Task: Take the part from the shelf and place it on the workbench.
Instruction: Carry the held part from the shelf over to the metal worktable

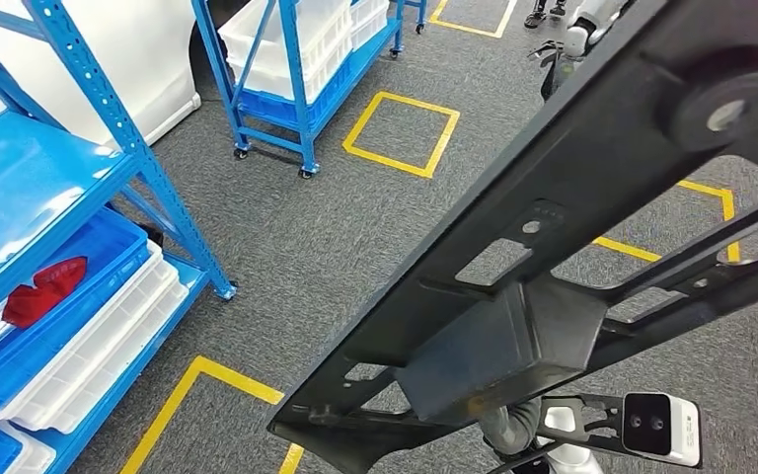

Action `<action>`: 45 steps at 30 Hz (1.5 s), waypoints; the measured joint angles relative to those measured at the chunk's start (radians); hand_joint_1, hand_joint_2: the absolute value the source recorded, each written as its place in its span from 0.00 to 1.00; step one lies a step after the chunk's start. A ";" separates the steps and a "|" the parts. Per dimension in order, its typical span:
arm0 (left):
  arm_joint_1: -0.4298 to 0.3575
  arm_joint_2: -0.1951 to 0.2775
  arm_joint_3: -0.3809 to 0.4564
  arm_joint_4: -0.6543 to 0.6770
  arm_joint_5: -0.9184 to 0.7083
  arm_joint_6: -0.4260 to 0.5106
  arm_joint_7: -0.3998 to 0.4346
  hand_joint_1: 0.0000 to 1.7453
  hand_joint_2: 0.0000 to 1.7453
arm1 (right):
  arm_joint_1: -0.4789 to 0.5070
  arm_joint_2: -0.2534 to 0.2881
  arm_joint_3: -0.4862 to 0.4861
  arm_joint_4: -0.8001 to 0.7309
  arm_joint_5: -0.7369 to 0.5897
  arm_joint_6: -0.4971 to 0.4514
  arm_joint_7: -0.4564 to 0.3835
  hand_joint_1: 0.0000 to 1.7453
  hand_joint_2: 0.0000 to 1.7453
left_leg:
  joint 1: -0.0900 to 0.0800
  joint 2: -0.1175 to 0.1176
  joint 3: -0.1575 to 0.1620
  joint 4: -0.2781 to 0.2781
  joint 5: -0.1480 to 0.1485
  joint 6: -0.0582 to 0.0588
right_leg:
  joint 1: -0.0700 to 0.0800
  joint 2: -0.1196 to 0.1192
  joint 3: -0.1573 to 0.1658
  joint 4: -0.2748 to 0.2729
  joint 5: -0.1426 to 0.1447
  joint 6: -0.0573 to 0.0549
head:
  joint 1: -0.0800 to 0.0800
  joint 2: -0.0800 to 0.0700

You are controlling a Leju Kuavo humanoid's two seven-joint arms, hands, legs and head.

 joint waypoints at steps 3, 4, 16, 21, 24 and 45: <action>-0.002 -0.009 -0.002 0.000 -0.005 -0.006 -0.005 0.00 1.00 | 0.013 -0.006 -0.010 -0.007 -0.005 0.016 0.000 1.00 1.00 | -0.004 0.026 0.008 -0.002 -0.007 -0.015 | 0.010 0.000 0.017 -0.044 0.007 -0.018 | -0.001 0.000; -0.003 -0.011 -0.003 0.000 -0.007 -0.005 -0.005 0.00 1.00 | 0.021 -0.008 -0.016 -0.007 -0.007 0.025 0.000 1.00 1.00 | -0.002 0.028 0.010 0.000 -0.012 -0.020 | 0.008 0.010 0.019 -0.048 0.009 -0.023 | -0.001 0.000; 0.003 -0.012 0.008 0.000 0.020 0.043 -0.008 0.00 1.00 | 0.077 0.017 -0.081 -0.006 -0.011 0.178 0.000 1.00 1.00 | 0.007 -0.117 -0.019 0.029 -0.001 -0.026 | 0.000 0.144 0.025 -0.040 0.009 -0.029 | -0.008 0.000; 0.000 -0.013 0.019 0.000 0.021 0.052 -0.016 0.00 1.00 | 0.088 0.030 -0.110 0.000 -0.010 0.213 0.000 1.00 1.00 | 0.003 -0.091 -0.008 0.001 0.009 0.007 | -0.003 0.134 0.005 -0.013 -0.007 -0.002 | -0.006 0.000; 0.006 -0.014 0.024 0.000 0.020 0.068 -0.011 0.00 1.00 | 0.094 0.033 -0.128 0.011 -0.018 0.247 0.000 1.00 1.00 | -0.001 -0.061 -0.008 -0.003 0.011 0.018 | -0.006 0.076 -0.079 0.162 -0.098 0.009 | -0.001 0.000; 0.018 0.029 0.050 0.000 -0.006 0.060 -0.029 0.00 1.00 | 0.145 0.031 -0.167 0.038 -0.085 0.251 -0.001 1.00 1.00 | 0.003 -0.075 -0.078 0.166 -0.049 -0.031 | -0.001 0.122 0.044 -0.058 0.005 -0.039 | -0.011 0.000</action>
